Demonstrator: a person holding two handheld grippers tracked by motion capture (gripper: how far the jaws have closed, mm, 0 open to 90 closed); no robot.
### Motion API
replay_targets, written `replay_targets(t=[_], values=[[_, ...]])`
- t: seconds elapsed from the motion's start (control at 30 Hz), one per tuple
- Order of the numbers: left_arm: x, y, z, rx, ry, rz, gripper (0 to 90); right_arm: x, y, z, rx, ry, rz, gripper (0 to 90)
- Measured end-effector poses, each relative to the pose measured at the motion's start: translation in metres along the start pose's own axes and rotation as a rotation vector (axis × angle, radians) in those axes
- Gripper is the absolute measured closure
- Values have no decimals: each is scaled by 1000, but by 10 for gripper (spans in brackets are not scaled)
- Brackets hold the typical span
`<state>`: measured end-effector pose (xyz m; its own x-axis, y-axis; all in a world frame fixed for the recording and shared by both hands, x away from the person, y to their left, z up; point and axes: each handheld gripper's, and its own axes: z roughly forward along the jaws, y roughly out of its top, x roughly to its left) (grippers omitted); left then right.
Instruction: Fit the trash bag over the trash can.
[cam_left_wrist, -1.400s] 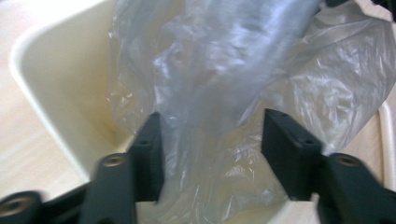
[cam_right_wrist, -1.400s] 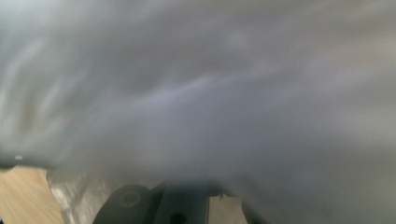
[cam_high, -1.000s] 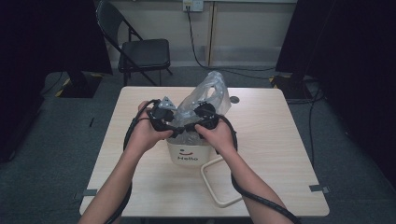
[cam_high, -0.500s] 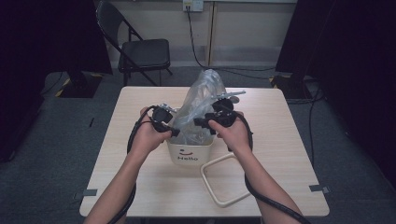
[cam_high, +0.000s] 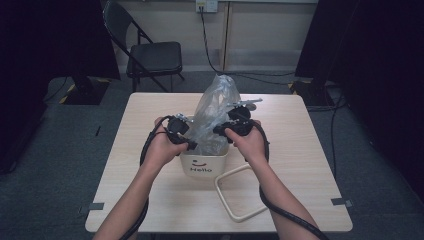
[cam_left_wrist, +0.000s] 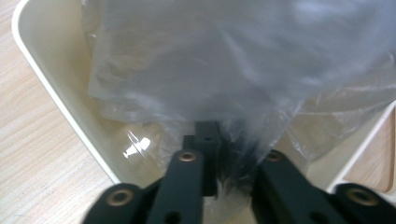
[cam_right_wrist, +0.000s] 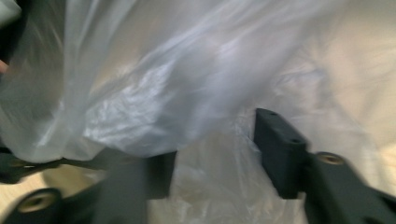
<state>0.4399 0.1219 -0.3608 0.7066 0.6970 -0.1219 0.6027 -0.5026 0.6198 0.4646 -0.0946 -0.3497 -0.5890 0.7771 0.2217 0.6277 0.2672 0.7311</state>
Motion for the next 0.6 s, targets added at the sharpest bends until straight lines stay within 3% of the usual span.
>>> replay_targets(t=[0.03, 0.13, 0.2, 0.33, 0.43, 0.6], values=[[-1, 0, -3, -28, 12, 2, 733, 0, 0, 0, 0, 0, 0, 631], [-3, 3, -16, -80, 90, 65, 501, 5, -1, 11, 19, 59, -9, 789], [-5, 7, -26, -123, 116, 91, 413, 11, -2, 16, 45, 91, -25, 831], [-10, 17, -42, -196, 146, 100, 412, 20, -3, 23, 80, 113, -46, 882], [-13, 23, -45, -229, 149, 97, 442, 23, -4, 27, 95, 112, -59, 895], [-19, 29, -39, -238, 144, 127, 448, 24, -6, 28, 116, 119, -86, 899]])
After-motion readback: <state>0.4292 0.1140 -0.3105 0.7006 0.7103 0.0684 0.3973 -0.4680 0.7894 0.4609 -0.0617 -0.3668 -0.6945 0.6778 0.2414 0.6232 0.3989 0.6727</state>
